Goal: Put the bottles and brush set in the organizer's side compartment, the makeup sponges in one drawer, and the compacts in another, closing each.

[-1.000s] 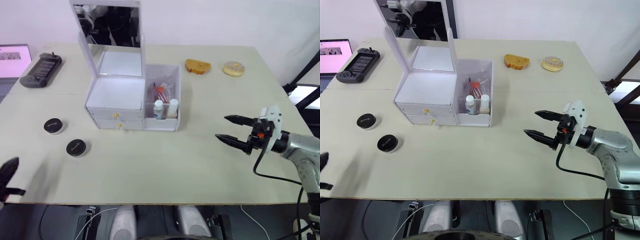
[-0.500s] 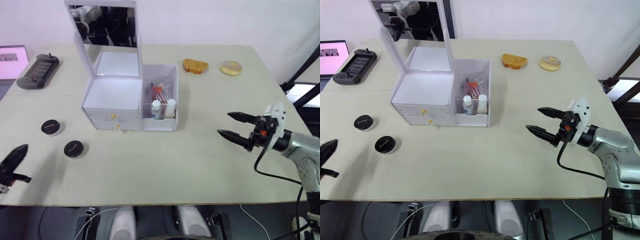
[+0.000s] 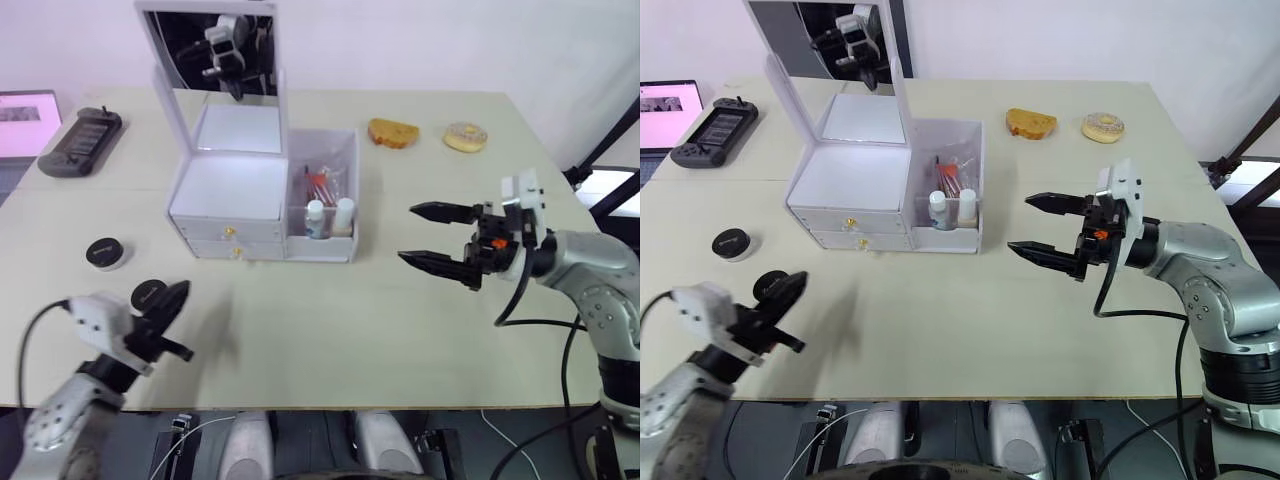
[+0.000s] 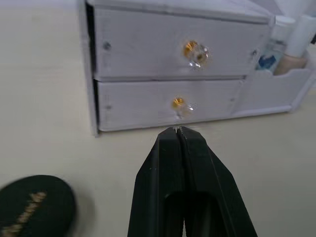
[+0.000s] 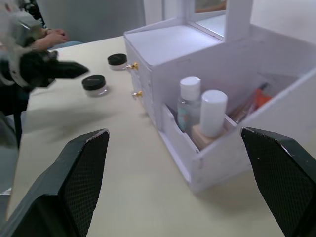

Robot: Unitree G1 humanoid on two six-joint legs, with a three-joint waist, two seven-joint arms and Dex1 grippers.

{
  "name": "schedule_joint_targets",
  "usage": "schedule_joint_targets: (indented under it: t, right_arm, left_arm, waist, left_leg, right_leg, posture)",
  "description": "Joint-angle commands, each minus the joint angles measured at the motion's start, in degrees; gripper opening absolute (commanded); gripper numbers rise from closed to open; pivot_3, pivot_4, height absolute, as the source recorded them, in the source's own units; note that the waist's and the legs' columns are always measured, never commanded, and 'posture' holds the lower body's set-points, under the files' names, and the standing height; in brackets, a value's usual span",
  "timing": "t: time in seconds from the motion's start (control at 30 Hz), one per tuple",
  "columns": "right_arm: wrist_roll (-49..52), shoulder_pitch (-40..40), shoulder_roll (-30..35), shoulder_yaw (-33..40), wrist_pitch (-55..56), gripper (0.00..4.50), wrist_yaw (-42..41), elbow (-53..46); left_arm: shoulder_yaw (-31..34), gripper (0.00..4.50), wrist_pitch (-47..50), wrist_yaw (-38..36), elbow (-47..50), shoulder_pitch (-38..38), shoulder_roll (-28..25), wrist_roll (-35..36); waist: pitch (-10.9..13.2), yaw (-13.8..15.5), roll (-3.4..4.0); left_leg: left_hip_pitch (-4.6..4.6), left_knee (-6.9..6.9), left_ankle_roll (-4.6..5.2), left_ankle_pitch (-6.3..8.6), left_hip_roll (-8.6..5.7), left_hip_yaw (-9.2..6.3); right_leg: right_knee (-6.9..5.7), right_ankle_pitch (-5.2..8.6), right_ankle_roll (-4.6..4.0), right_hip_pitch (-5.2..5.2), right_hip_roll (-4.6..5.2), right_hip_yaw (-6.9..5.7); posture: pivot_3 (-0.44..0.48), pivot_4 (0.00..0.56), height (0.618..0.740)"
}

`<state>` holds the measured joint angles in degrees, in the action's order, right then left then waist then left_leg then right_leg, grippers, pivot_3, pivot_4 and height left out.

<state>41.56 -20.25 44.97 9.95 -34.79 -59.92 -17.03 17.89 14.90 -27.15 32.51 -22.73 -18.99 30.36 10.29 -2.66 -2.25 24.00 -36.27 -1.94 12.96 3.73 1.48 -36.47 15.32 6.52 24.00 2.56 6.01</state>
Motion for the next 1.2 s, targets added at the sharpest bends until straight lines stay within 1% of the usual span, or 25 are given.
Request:
schedule_joint_targets:
  t: [0.03,0.1,0.13,0.2,0.3,0.43,0.6,0.8,1.2]
  right_arm:
    - [1.0,-2.2,0.2,0.7,-0.3,4.50,0.8,-1.8]
    - [0.8,-2.4,0.4,0.5,-0.3,4.50,1.0,-1.9]
    - [0.8,-2.5,0.4,0.5,-0.4,4.50,1.1,-2.0]
    - [0.7,-2.8,0.4,0.2,-0.5,4.50,1.3,-2.0]
    - [0.2,-2.9,0.5,0.1,-0.3,4.50,1.4,-2.1]
    - [0.1,-2.7,0.5,0.3,0.0,4.50,1.5,-2.3]
    - [0.3,-1.7,0.3,1.0,0.2,4.50,1.9,-2.7]
    - [0.1,-0.1,0.6,1.6,0.6,4.50,2.2,-3.1]
    - [-0.6,1.1,0.5,1.4,1.8,4.50,3.0,-3.9]
  left_arm:
    - [-2.9,0.30,-0.2,4.9,1.9,1.6,1.8,-3.8]
    - [-4.2,0.94,-0.1,6.7,1.3,2.5,2.9,-5.3]
    - [-5.0,1.52,-0.2,7.3,1.0,3.0,3.2,-6.1]
    - [-7.3,2.34,0.0,8.4,0.0,4.1,3.5,-8.4]
    - [-10.1,2.34,-1.1,10.2,-1.3,5.5,3.9,-12.7]
    - [-13.2,2.34,-1.2,11.4,-3.0,7.6,6.5,-13.6]
    - [-14.8,2.34,-3.2,14.5,-6.0,11.3,9.5,-16.8]
    - [-14.8,2.34,-4.0,14.3,-7.5,12.4,9.5,-17.8]
    - [-15.3,2.34,-8.0,13.8,-16.1,18.1,10.3,-18.8]
  waist:
    - [0.0,0.1,0.01]
    - [0.0,0.2,0.01]
    - [0.0,0.2,0.01]
    - [0.0,0.2,0.01]
    - [0.0,0.2,0.01]
    - [0.0,0.2,0.01]
    - [0.0,0.2,0.02]
    - [0.0,0.2,0.03]
    - [-0.1,0.2,0.07]
  left_leg:
    - [0.00,0.00,0.00,0.00,0.00,-0.02]
    - [0.00,-0.01,0.01,0.00,0.00,-0.05]
    - [0.00,-0.02,0.01,0.00,0.00,-0.06]
    - [0.00,-0.03,0.01,0.00,0.00,-0.06]
    - [0.01,-0.04,0.01,0.00,-0.01,-0.06]
    - [0.01,-0.04,0.01,0.00,-0.01,-0.06]
    - [0.01,-0.05,0.01,-0.01,-0.01,-0.08]
    - [0.01,-0.05,0.01,-0.01,-0.02,-0.08]
    - [0.00,-0.09,0.01,-0.01,-0.02,-0.10]
  right_leg:
    - [0.00,-0.01,0.02,0.00,-0.01,0.00]
    - [0.00,-0.02,0.04,-0.01,-0.03,0.00]
    - [0.00,-0.02,0.04,-0.01,-0.03,0.00]
    - [0.00,-0.02,0.04,-0.02,-0.03,0.00]
    - [0.00,-0.02,0.04,-0.03,-0.02,0.00]
    - [0.00,-0.03,0.05,-0.03,-0.02,0.00]
    - [0.00,-0.05,0.09,-0.04,-0.03,-0.01]
    - [0.00,-0.10,0.19,-0.05,-0.04,0.00]
    - [0.01,-0.11,0.20,-0.10,-0.04,-0.01]
  posture:
    - [0.000,0.150,0.740]
    - [0.000,0.150,0.740]
    - [0.000,0.150,0.740]
    - [0.000,0.150,0.740]
    - [0.000,0.150,0.740]
    - [0.000,0.150,0.740]
    - [0.000,0.150,0.740]
    - [0.000,0.150,0.740]
    - [0.000,0.150,0.740]
